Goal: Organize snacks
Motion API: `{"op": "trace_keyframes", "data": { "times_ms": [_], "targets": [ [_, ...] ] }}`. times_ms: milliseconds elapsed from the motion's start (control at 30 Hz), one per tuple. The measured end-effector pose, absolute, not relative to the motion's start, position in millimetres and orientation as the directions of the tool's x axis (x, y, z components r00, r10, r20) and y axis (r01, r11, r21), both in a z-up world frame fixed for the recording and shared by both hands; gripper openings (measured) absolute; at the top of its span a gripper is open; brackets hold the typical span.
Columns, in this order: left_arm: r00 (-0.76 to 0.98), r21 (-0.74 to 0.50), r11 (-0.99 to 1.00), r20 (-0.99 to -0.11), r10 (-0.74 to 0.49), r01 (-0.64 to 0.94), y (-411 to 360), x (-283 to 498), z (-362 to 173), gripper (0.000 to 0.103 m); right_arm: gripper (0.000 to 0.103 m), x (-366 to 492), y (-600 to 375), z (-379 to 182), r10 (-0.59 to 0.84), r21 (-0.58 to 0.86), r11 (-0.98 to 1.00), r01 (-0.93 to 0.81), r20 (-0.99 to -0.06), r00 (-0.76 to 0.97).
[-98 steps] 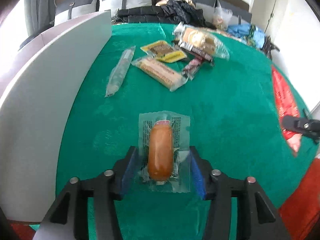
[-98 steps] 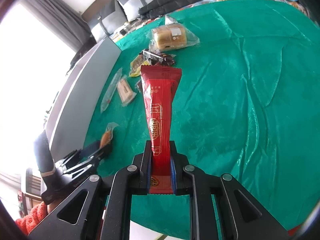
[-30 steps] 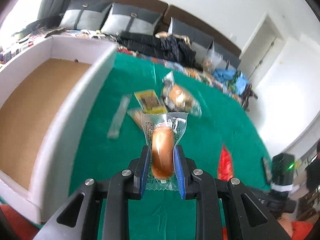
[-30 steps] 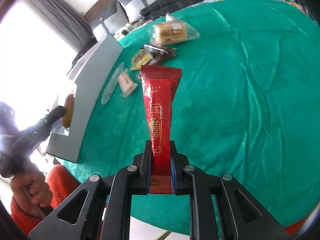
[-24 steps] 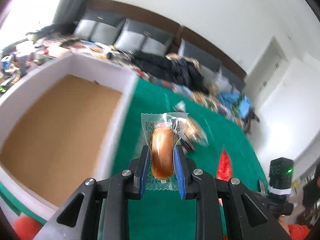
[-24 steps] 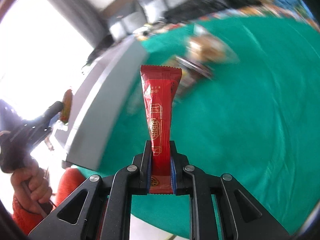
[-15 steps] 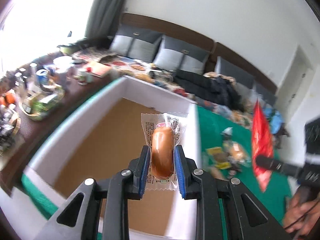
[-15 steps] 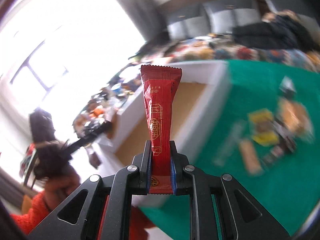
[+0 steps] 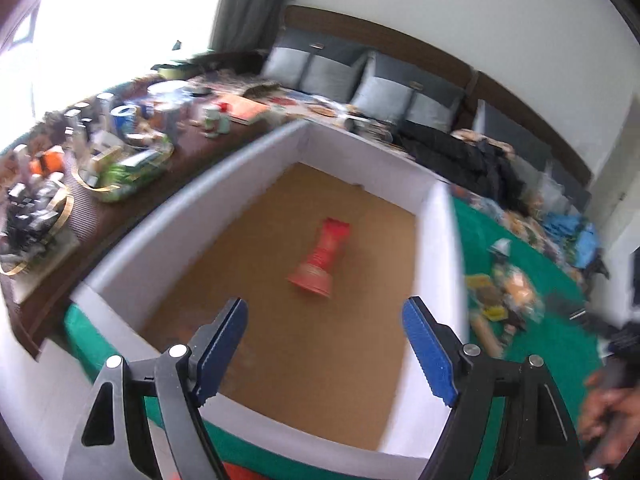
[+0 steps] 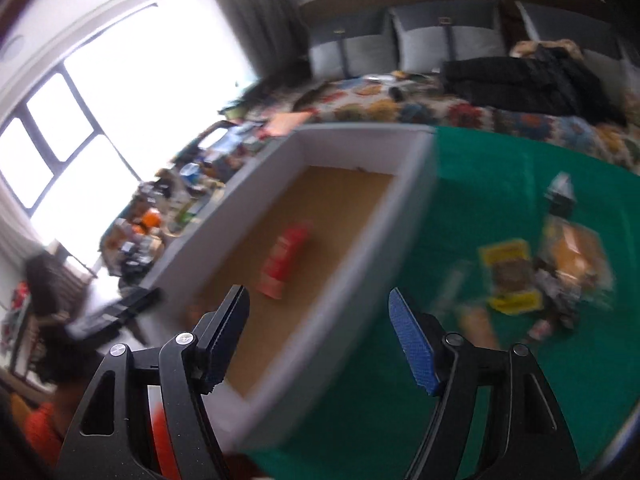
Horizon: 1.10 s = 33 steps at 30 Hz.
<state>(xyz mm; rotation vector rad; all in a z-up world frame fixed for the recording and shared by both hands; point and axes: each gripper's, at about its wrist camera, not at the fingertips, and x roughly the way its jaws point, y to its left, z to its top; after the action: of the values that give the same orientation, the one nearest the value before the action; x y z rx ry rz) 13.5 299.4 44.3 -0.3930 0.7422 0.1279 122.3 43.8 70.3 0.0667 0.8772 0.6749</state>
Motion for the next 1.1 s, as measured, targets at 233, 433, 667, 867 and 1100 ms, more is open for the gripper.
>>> {"op": "trace_keyframes", "data": {
  "times_ms": [233,433,667,867,1100],
  "targets": [
    [0.686,-0.3,0.95,-0.673,-0.275,0.087,152,11,51,0.089,0.075,106,-117,-50,0.21,0.073,0.959,-0.275,-0.834,0.511],
    [0.531,-0.187,0.942,-0.788,-0.313,0.278,20,34,-15,0.099,0.075,85,-220,-88,0.066,0.011,0.994,-0.105,-0.841,0.536],
    [0.488,-0.064,0.978,-0.859,-0.155,0.198,-22,88,-89,0.097,0.075,93,-246,-90,0.035,0.023,0.999,-0.028,-0.829,0.559],
    [0.537,0.004,0.987,-0.839,-0.085,0.162,-22,118,-98,0.099,0.082,117,-244,-92,0.002,0.019,1.0,0.023,-0.81,0.587],
    [0.563,-0.016,0.99,-0.822,-0.092,0.139,-10,125,-105,0.103,0.09,119,-242,-95,-0.01,0.003,1.0,0.021,-0.795,0.606]
  ]
}}
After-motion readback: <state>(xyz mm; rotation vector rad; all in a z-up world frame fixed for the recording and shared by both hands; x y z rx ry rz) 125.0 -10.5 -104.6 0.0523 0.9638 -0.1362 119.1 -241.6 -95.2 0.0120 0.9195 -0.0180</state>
